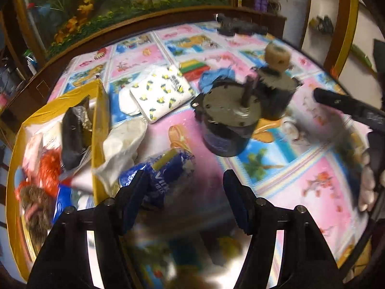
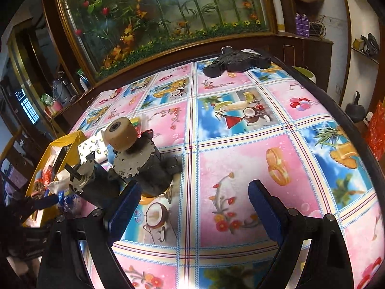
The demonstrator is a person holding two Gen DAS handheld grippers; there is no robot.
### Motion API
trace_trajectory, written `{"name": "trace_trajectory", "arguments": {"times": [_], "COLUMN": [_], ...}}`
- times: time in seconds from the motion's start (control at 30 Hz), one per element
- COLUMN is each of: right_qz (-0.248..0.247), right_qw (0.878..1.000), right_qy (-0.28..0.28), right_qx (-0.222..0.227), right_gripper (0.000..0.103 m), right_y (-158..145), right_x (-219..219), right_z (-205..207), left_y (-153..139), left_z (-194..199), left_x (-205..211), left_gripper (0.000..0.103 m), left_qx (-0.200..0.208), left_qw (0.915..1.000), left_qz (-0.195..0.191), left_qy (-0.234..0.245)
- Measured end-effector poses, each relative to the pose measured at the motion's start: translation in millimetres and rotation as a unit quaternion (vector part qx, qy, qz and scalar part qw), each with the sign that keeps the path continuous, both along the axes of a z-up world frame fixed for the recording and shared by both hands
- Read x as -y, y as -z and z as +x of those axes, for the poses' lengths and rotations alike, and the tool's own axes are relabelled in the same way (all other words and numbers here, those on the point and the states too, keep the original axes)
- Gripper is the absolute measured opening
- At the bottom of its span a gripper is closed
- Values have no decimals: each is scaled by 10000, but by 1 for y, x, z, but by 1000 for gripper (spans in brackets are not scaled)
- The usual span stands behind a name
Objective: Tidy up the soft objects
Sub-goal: 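Grasp the blue Vinda tissue bag with the left tool while the right tool grasps the lemon-print tissue pack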
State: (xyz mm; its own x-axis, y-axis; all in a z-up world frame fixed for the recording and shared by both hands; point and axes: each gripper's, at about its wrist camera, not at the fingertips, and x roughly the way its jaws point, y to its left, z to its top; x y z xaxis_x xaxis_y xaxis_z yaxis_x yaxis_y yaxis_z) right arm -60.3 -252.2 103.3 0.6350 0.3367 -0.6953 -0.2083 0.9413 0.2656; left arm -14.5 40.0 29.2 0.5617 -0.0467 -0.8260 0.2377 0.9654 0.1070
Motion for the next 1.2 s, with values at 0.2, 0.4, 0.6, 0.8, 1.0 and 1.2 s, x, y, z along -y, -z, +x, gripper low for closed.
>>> {"name": "trace_trajectory", "arguments": {"times": [0.2, 0.4, 0.6, 0.8, 1.0, 1.2], "right_qz": [29, 215, 380, 731, 1105, 848], "right_qw": [9999, 9997, 9989, 9952, 9879, 9923], "right_qy": [-100, 32, 226, 653, 1020, 839], "right_qx": [-10, -57, -155, -42, -380, -332], "right_gripper": [91, 91, 91, 91, 93, 93], "right_y": [5, 6, 8, 5, 20, 17], "right_x": [-5, 5, 16, 44, 66, 52], "right_z": [5, 6, 8, 8, 13, 13], "left_y": [1, -29, -15, 19, 13, 3], "left_z": [-11, -50, -9, 11, -28, -46], "left_x": [7, 16, -3, -12, 6, -1], "left_gripper": [65, 65, 65, 73, 59, 59], "left_qx": [-973, -360, -27, -490, -1017, -469], "left_qw": [9841, 9896, 9992, 9985, 9875, 9919], "left_qz": [-1383, -1165, 29, 201, -867, -1025], "left_qy": [540, 762, 406, 116, 837, 594]}}
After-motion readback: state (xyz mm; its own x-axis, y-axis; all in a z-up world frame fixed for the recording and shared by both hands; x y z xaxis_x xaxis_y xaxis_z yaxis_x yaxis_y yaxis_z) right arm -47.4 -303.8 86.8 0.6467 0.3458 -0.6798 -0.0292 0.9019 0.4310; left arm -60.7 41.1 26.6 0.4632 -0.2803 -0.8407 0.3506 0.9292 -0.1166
